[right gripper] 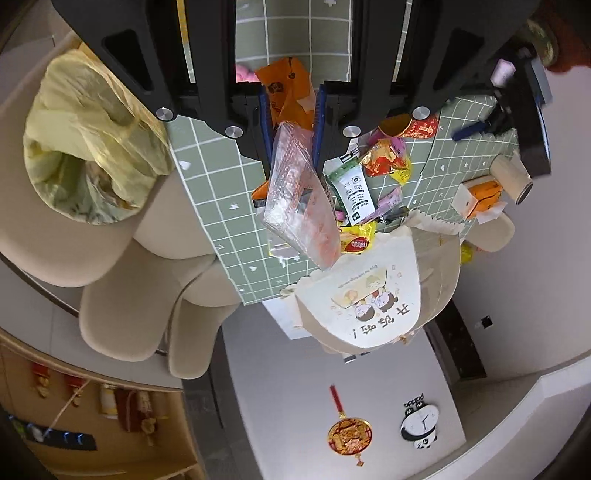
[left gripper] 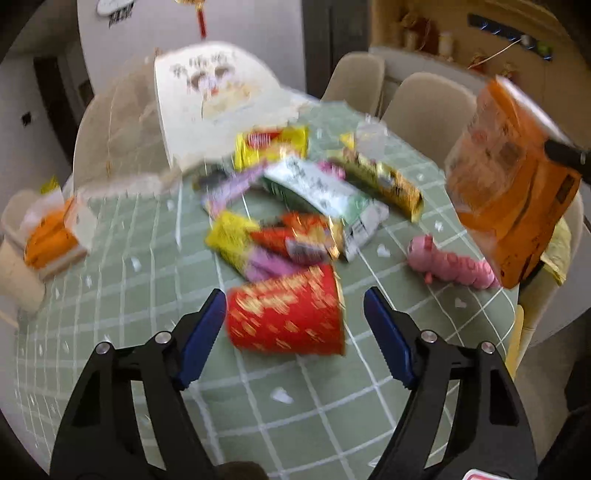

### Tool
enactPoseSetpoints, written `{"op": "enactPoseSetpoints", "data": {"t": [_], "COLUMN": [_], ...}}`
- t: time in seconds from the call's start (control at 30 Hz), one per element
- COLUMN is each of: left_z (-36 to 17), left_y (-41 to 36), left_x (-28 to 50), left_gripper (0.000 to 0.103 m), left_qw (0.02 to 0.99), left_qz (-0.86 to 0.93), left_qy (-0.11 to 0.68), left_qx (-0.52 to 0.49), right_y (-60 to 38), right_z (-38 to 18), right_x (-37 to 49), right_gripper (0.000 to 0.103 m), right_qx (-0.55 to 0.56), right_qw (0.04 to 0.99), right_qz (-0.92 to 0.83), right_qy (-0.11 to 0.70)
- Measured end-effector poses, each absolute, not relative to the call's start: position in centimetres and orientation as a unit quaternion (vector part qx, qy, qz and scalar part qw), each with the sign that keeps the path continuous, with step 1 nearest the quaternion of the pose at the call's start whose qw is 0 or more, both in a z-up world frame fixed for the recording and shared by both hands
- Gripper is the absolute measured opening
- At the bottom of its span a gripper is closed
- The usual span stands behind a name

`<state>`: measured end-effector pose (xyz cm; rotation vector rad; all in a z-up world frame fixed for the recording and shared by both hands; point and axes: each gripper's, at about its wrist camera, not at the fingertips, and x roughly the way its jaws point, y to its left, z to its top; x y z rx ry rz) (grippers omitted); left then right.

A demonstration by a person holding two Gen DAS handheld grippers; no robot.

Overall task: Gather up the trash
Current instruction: 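Grasp the red paper cup with the left gripper while the right gripper holds the orange bag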

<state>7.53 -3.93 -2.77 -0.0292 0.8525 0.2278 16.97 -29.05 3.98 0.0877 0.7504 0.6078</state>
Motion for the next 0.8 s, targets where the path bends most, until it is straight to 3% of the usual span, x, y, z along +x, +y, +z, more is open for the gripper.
{"op": "enactPoseSetpoints", "data": {"t": [0.1, 0.3, 0.6, 0.77, 0.8], "left_z": [-2.3, -3.0, -4.0, -5.1, -5.0], "left_y": [-0.6, 3.4, -6.3, -5.2, -4.5], "left_x": [7.8, 7.2, 9.7, 10.2, 10.2], "left_gripper": [0.074, 0.073, 0.072, 0.058, 0.049], "left_qw": [0.902, 0.878, 0.893, 0.877, 0.875], "left_qz": [0.092, 0.098, 0.104, 0.145, 0.153], "left_qy": [0.422, 0.442, 0.437, 0.453, 0.455], "left_qx": [-0.028, -0.157, 0.020, 0.065, 0.062], "right_y": [-29.8, -32.5, -32.9, -31.6, -31.5], "right_z": [4.1, 3.7, 2.9, 3.1, 3.1], "right_x": [16.0, 15.3, 18.5, 18.9, 18.8], "right_gripper": [0.019, 0.019, 0.019, 0.019, 0.019], "right_qx": [0.038, 0.047, 0.059, 0.045, 0.039], "right_qw": [0.889, 0.902, 0.901, 0.905, 0.907], "right_qz": [0.284, 0.254, 0.248, 0.251, 0.250], "right_qy": [0.356, 0.346, 0.351, 0.340, 0.338]}}
